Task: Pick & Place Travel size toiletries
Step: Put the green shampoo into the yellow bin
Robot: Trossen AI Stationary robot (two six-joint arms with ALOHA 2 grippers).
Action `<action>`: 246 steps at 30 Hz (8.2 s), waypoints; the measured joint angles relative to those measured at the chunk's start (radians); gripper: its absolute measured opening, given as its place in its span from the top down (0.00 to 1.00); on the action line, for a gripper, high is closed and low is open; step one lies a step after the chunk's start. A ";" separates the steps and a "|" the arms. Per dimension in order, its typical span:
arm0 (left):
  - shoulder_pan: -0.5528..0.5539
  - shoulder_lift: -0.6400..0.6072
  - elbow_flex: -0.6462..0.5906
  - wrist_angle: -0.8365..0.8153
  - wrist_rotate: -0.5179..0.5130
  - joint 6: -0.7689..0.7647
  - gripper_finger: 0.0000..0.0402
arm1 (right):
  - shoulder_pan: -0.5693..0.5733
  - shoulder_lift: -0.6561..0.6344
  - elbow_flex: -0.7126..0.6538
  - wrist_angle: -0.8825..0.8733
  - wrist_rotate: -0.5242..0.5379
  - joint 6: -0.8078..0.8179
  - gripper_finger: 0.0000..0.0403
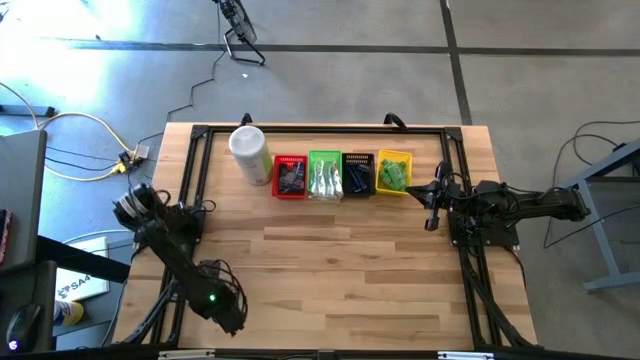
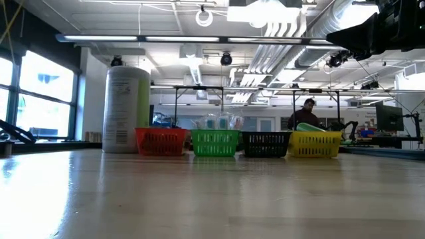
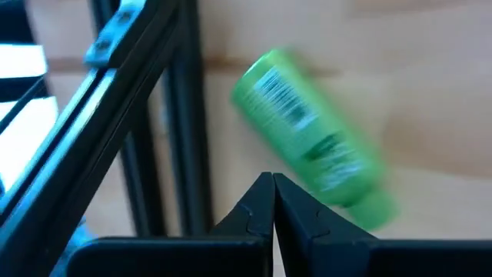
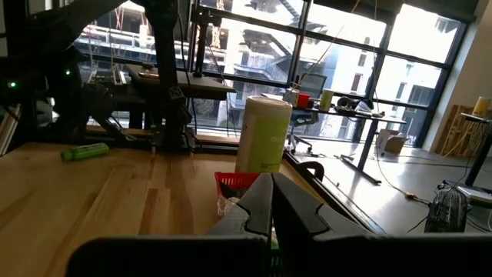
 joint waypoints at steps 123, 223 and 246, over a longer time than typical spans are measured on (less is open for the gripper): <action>-0.064 -0.202 -0.174 -0.131 -1.561 0.613 1.00 | 0.000 0.000 0.000 0.068 0.232 0.124 0.99; 0.320 -0.358 -0.517 1.706 -1.249 1.769 1.00 | 0.000 0.001 0.000 -0.042 0.237 0.265 0.99; 0.473 -0.581 -0.526 1.451 -0.981 2.137 1.00 | 0.000 0.001 0.000 -0.049 0.236 0.294 0.99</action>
